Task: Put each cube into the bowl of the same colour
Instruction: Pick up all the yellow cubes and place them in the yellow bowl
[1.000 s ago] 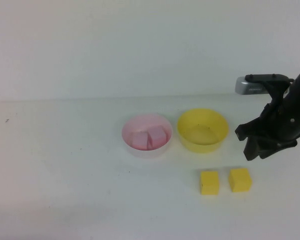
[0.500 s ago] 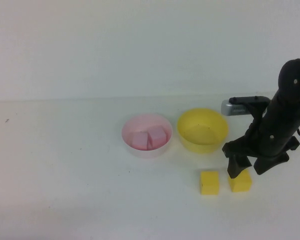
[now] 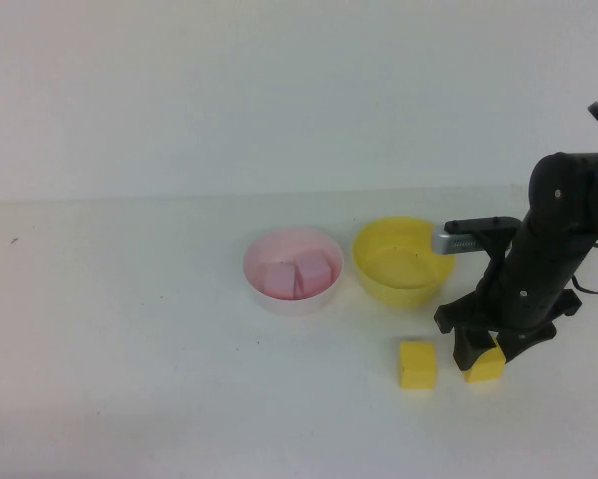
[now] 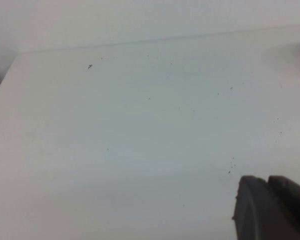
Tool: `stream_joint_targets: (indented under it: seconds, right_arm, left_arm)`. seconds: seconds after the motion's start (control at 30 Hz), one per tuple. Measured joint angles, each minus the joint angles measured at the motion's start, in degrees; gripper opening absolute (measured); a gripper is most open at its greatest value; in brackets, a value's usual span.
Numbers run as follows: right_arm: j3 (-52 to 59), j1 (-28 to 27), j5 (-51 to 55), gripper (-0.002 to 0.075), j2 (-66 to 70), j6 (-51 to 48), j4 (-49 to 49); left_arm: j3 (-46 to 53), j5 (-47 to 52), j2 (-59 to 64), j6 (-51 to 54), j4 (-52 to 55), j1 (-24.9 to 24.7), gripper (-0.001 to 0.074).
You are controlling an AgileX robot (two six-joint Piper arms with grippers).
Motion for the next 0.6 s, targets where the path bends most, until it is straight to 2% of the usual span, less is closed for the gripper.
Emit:
stream_joint_targets:
  seconds: [0.07, 0.13, 0.37, 0.6]
  right_arm:
    - [0.0, 0.0, -0.42, 0.0363, 0.4, 0.0, -0.12]
    - [0.0, 0.0, -0.55, 0.033, 0.4, 0.0, -0.22]
    - [-1.56, 0.0, -0.21, 0.0321, 0.44, 0.0, -0.34]
    - [-9.82, 0.0, 3.97, 0.032, -1.06, -1.21, -0.45]
  left_arm:
    - [0.0, 0.0, 0.0, -0.42, 0.0, 0.0, 0.0]
    - [0.0, 0.0, 0.0, -0.42, 0.0, 0.0, 0.0]
    - [0.0, 0.0, 0.0, -0.42, 0.0, 0.0, 0.0]
    - [0.0, 0.0, 0.0, -0.42, 0.0, 0.0, 0.0]
